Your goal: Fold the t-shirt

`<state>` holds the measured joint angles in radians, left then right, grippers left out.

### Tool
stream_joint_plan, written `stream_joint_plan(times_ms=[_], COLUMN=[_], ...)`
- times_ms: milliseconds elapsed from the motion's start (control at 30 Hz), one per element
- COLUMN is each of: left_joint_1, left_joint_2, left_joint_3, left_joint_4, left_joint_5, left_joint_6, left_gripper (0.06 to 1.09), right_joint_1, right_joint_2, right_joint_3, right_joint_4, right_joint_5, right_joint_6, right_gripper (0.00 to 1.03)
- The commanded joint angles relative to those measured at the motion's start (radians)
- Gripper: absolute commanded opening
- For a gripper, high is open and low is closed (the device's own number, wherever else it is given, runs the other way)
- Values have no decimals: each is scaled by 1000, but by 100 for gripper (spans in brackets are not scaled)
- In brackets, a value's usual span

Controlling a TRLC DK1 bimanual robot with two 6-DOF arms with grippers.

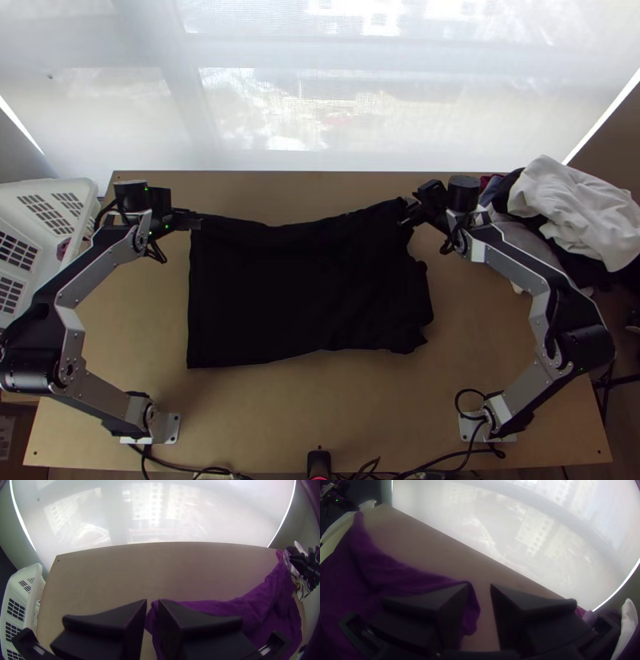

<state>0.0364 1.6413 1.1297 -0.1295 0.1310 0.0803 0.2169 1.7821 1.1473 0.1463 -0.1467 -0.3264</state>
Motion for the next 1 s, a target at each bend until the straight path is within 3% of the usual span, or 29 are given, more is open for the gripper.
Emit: stream_joint_plan(times_ms=[0, 33, 100, 200, 533, 967], left_joint_1=[-6, -7, -10, -10, -7, -1], left_joint_2=[94, 83, 55, -3, -187, -273], left_joint_3=[65, 64, 62, 35, -93, -166], left_joint_4=[7, -5, -48, -82, -137, -162], left_joint_5=[-39, -39, -39, -37, -37, -39], left_joint_6=[-47, -47, -47, -47, -43, -31], left_gripper=[74, 84, 95, 98, 99, 99], right_joint_1=[12, 24, 56, 136, 452, 434], right_joint_2=[31, -9, -90, -190, -294, -50], right_joint_3=[29, 5, -46, -107, -288, -256], right_joint_4=[-47, -57, -71, -137, -188, -93], right_joint_5=[10, 12, 22, 30, 114, 114], right_joint_6=[24, 21, 13, 3, 24, 1], right_gripper=[93, 99, 99, 99, 98, 98])
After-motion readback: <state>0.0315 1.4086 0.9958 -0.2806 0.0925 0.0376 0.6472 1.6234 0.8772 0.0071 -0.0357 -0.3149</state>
